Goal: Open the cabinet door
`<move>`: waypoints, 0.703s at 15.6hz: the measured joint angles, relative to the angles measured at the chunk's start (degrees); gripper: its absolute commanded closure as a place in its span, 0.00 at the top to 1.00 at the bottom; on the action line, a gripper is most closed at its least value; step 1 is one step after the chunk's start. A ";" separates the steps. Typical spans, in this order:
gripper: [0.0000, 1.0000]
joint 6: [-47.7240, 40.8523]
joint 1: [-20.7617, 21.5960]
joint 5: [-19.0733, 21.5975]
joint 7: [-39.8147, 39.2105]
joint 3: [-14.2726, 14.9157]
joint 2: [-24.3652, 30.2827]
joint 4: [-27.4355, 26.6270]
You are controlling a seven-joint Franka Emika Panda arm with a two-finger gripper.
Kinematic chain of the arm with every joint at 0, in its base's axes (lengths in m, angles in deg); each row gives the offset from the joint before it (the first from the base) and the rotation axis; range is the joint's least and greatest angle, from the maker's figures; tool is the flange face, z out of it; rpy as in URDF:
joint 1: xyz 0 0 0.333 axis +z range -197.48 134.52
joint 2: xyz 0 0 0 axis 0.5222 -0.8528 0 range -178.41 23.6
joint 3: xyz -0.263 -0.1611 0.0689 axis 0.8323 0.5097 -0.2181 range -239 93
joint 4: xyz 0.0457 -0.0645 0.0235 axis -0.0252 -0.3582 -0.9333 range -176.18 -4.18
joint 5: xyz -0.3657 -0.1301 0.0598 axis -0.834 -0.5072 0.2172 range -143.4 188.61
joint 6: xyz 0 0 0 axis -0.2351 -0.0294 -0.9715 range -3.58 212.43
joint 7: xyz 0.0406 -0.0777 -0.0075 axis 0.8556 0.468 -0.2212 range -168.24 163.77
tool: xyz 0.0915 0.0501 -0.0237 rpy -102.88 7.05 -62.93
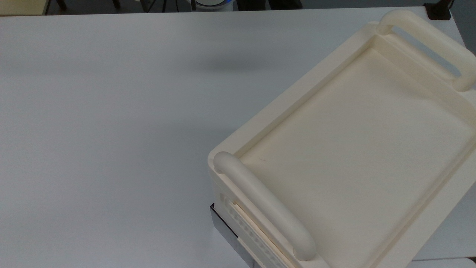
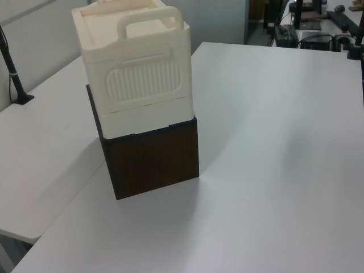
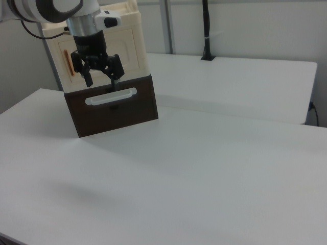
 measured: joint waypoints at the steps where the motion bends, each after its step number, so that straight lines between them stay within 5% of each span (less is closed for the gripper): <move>1: 1.00 0.00 -0.02 0.00 0.09 -0.15 0.00 0.00; 11: 1.00 0.00 -0.02 0.00 0.09 -0.47 -0.02 -0.09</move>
